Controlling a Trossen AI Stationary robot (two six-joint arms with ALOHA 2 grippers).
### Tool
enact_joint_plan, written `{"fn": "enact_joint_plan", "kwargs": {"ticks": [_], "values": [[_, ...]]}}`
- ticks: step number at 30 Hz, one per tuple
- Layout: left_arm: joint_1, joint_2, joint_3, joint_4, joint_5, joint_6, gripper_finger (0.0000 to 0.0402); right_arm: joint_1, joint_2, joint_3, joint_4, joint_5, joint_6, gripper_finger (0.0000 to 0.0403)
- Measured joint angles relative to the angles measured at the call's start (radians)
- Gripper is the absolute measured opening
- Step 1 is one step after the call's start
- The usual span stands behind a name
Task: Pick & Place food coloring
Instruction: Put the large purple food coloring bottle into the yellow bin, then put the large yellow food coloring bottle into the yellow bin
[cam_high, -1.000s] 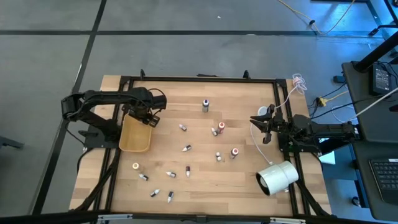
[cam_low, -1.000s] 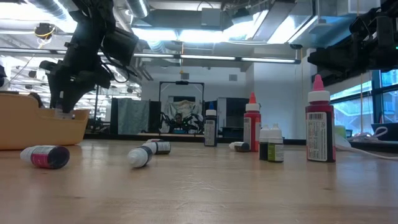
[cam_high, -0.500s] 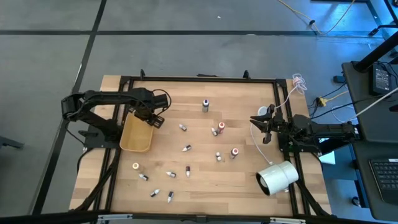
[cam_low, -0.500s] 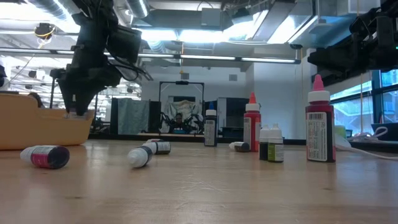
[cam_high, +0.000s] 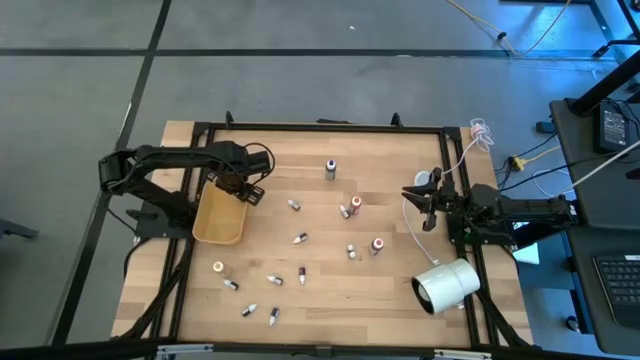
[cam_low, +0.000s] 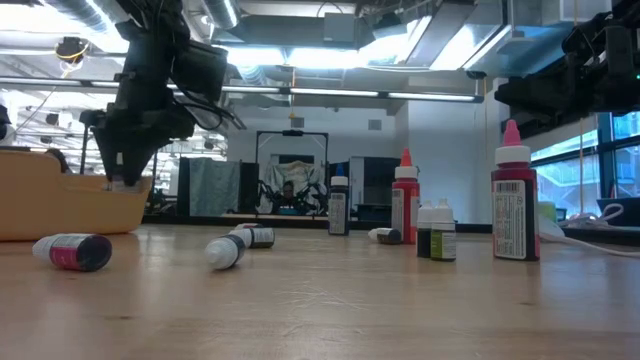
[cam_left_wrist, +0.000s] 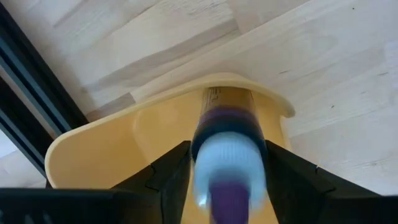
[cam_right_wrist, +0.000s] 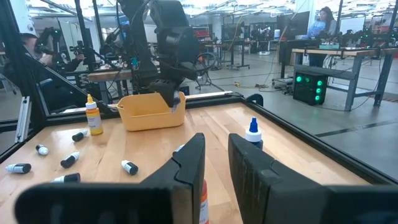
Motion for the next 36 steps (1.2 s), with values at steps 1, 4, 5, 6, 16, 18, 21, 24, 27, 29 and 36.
{"fn": "enact_joint_plan", "kwargs": {"ticks": [1, 4, 5, 6, 16, 18, 21, 24, 27, 29, 36], "values": [[0.0, 0.0, 0.0, 0.0, 0.0, 0.0, 0.0194, 0.0, 0.0, 0.0, 0.0, 0.0, 0.0, 0.0075], [0.001, 0.0, 0.0, 0.0, 0.002, 0.002, 0.0218, 0.0, 0.0, 0.0, 0.0, 0.0, 0.0, 0.0075], [0.001, 0.0, 0.0, 0.0, 0.002, 0.008, 0.0226, 0.0, 0.0, 0.0, 0.0, 0.0, 0.0, 0.0075], [0.001, 0.0, 0.0, 0.0, 0.002, 0.012, 0.0234, 0.0, 0.0, 0.0, 0.0, 0.0, 0.0, 0.0075], [0.0, -0.061, 0.134, -0.195, -0.051, 0.038, 0.0251, 0.0, 0.0, 0.0, 0.0, 0.0, 0.0, 0.0075], [-0.009, -0.096, 0.178, -0.23, -0.072, 0.036, 0.025, 0.0, 0.0, 0.0, 0.0, 0.0, 0.0, 0.0075], [-0.049, -0.166, 0.225, -0.225, -0.084, 0.11, 0.025, 0.0, 0.0, 0.0, 0.0, 0.0, 0.0, 0.0075], [-0.136, -0.239, 0.23, -0.181, -0.076, 0.212, 0.0249, 0.0, 0.0, 0.0, 0.0, 0.0, 0.0, 0.0075], [-0.269, -0.292, 0.23, -0.166, -0.026, 0.261, 0.0249, 0.0, 0.0, 0.0, 0.0, 0.0, 0.0, 0.0075], [-0.372, -0.305, 0.23, -0.152, 0.041, 0.263, 0.0249, 0.0, 0.0, 0.0, 0.0, 0.0, 0.0, 0.0075], [-0.77, -0.257, 0.23, -0.07, 0.109, 0.39, 0.0247, 0.0, 0.0, 0.0, 0.0, 0.0, 0.003, 0.0075]]}}
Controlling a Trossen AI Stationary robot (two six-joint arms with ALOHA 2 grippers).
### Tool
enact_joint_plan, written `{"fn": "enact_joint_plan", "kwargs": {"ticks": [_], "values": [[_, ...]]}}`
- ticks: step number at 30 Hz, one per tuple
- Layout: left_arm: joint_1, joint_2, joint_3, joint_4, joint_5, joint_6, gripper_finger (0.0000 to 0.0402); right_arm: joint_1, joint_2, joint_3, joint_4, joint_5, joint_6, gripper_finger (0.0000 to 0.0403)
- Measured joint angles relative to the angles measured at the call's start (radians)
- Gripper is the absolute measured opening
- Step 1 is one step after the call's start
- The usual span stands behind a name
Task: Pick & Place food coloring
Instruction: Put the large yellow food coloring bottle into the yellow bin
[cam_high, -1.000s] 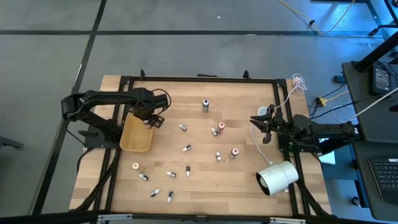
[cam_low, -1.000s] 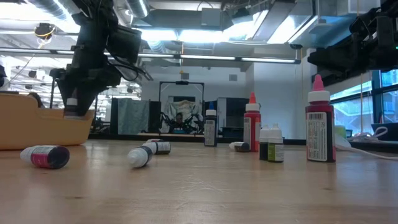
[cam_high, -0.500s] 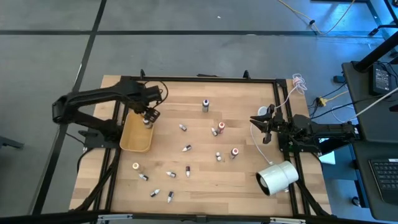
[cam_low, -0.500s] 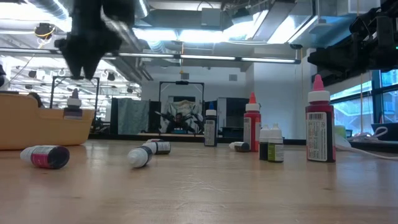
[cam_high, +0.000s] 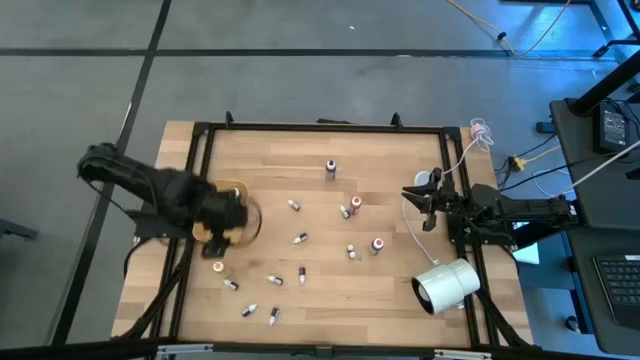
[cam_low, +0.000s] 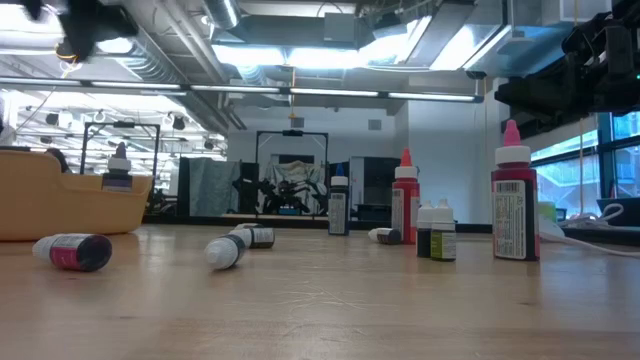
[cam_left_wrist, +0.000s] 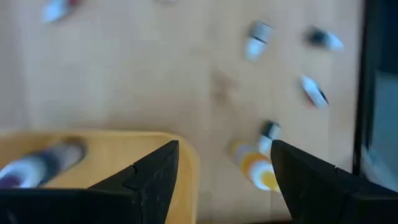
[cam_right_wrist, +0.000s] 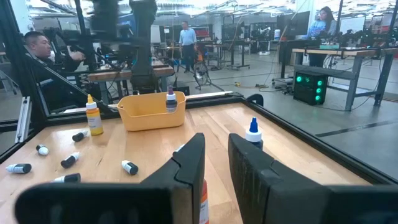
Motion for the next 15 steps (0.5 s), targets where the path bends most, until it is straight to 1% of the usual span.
{"fn": "enact_joint_plan", "kwargs": {"ticks": [4, 7, 10, 15], "values": [[-0.175, 0.07, 0.0, 0.023, -0.015, 0.016, 0.0247, 0.0, 0.0, 0.0, 0.0, 0.0, 0.001, 0.0075], [-0.261, 0.132, 0.0, 0.025, -0.073, -0.046, 0.0247, 0.0, 0.0, 0.0, 0.0, 0.0, 0.02, 0.0075], [-0.306, 0.194, 0.0, 0.026, -0.104, -0.082, 0.0247, 0.0, 0.0, 0.0, 0.0, 0.0, 0.027, 0.0075], [-0.338, 0.261, 0.0, 0.025, -0.1, -0.094, 0.0247, 0.0, 0.0, 0.0, 0.0, 0.0, 0.028, 0.0075]]}}
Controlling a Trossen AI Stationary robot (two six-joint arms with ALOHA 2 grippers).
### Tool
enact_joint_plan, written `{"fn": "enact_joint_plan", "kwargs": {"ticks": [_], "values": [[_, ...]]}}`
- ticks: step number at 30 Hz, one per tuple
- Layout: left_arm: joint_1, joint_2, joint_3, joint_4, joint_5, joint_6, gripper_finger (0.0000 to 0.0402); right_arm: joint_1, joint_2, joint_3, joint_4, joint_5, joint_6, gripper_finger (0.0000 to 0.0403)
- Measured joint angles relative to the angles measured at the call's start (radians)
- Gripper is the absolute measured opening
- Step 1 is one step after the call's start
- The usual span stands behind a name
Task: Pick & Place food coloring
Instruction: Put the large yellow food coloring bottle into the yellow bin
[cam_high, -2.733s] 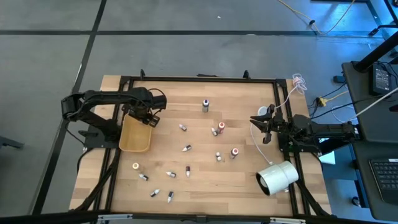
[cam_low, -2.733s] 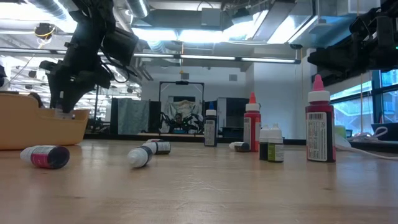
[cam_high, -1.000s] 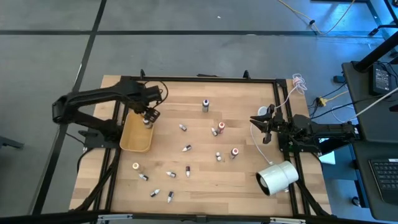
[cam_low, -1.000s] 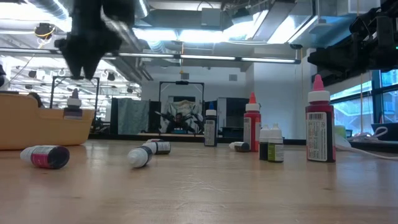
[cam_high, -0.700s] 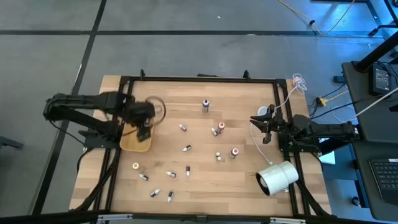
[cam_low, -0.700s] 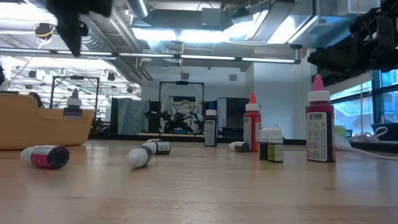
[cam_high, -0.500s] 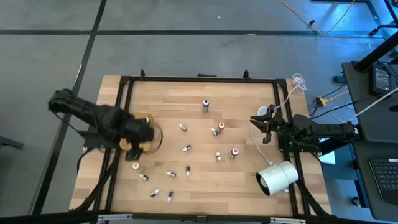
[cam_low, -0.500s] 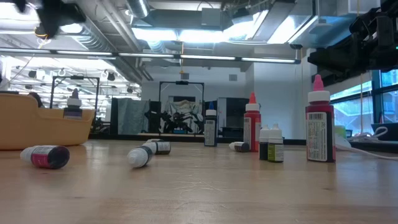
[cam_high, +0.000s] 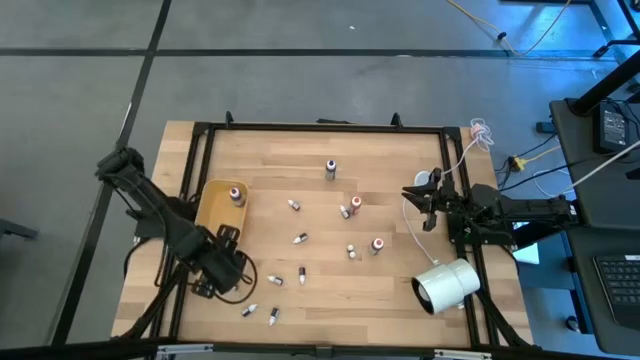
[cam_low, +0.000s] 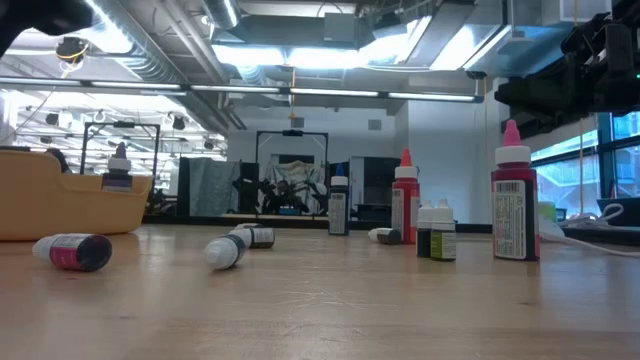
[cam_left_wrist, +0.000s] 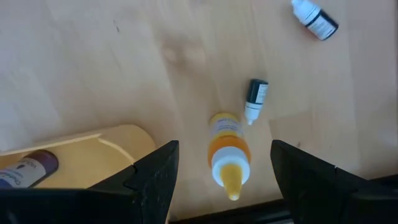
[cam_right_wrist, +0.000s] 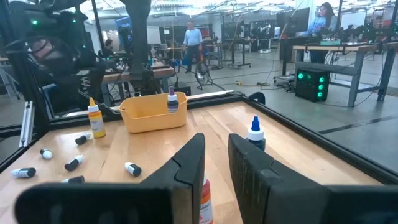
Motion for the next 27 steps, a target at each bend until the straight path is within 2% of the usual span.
{"fn": "enact_joint_plan", "kwargs": {"ticks": [12, 16, 19, 27], "values": [[-0.004, 0.016, 0.0, -0.002, -0.006, -0.031, 0.0247, 0.0, 0.0, 0.0, 0.0, 0.0, 0.022, 0.0075], [-0.026, 0.014, 0.0, -0.022, -0.123, -0.027, 0.0247, 0.0, 0.0, 0.0, 0.0, 0.0, 0.021, 0.0075], [-0.041, -0.002, 0.0, -0.014, -0.165, -0.039, 0.0247, 0.0, 0.0, 0.0, 0.0, 0.0, 0.021, 0.0075], [-0.063, -0.046, 0.0, 0.062, -0.104, -0.18, 0.0247, 0.0, 0.0, 0.0, 0.0, 0.0, 0.013, 0.0075]]}}
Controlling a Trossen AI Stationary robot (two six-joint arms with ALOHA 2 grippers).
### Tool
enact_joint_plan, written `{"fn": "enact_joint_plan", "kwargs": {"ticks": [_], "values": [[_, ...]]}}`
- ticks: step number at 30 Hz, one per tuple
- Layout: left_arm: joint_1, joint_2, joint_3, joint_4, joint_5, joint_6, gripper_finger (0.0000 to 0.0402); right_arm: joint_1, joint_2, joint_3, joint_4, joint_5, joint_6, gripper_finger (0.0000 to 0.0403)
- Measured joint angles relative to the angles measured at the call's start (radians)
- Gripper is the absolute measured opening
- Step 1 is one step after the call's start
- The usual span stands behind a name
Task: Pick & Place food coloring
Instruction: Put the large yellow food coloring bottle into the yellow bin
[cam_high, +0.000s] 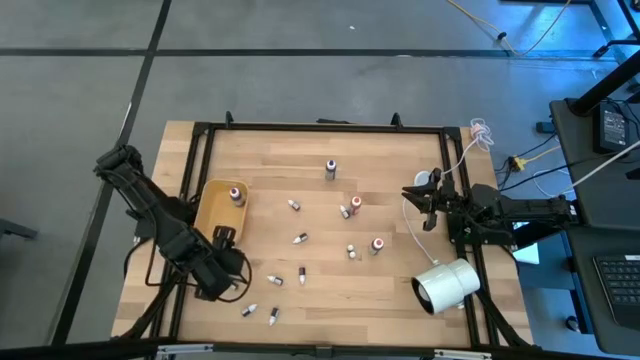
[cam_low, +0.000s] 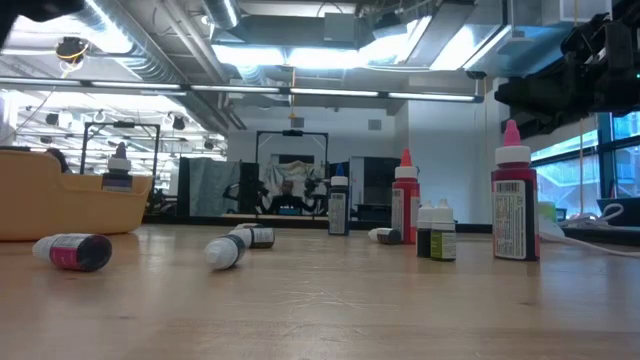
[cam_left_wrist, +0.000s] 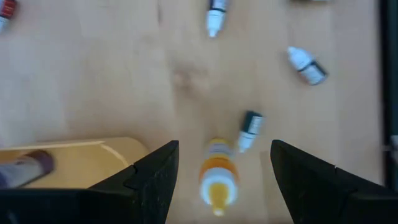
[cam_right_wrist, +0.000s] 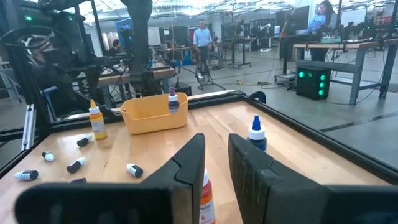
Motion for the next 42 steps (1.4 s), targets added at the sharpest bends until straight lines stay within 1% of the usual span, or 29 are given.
{"fn": "enact_joint_plan", "kwargs": {"ticks": [5, 9, 15, 18, 20, 23, 25, 29, 33, 38, 42], "values": [[-0.001, -0.003, 0.0, -0.014, 0.01, -0.007, 0.0247, 0.0, 0.0, 0.0, 0.003, 0.007, -0.046, 0.0075], [-0.001, -0.003, 0.0, -0.029, 0.007, -0.02, 0.0247, 0.0, 0.0, 0.0, 0.004, 0.041, -0.046, 0.0075], [-0.002, -0.004, -0.012, -0.024, 0.007, -0.025, 0.0247, 0.0, 0.0, 0.0, 0.004, 0.043, -0.047, 0.0075], [-0.006, -0.026, -0.071, -0.007, 0.012, -0.063, 0.0247, 0.0, 0.0, 0.0, 0.004, 0.044, -0.047, 0.0075], [-0.007, -0.047, -0.107, 0.034, 0.041, -0.077, 0.0247, 0.0, 0.0, 0.0, 0.004, 0.044, -0.047, 0.0075], [-0.007, -0.085, -0.148, 0.109, 0.043, -0.081, 0.0247, 0.0, 0.0, 0.0, 0.004, 0.044, -0.047, 0.0075], [-0.007, -0.102, -0.171, 0.116, 0.051, -0.09, 0.0247, 0.0, 0.0, 0.0, 0.004, 0.044, -0.047, 0.0075], [-0.007, -0.111, -0.221, 0.12, 0.069, -0.112, 0.0247, 0.0, 0.0, 0.0, 0.004, 0.044, -0.047, 0.0075], [-0.007, -0.11, -0.278, 0.181, 0.073, -0.117, 0.0247, 0.0, 0.0, 0.0, 0.004, 0.044, -0.047, 0.0075], [-0.007, -0.11, -0.341, 0.249, 0.144, -0.131, 0.0247, 0.0, 0.0, 0.0, 0.004, 0.044, -0.048, 0.0075], [-0.007, -0.109, -0.37, 0.259, 0.182, -0.136, 0.0247, 0.0, 0.0, 0.0, 0.004, 0.044, -0.049, 0.0075]]}}
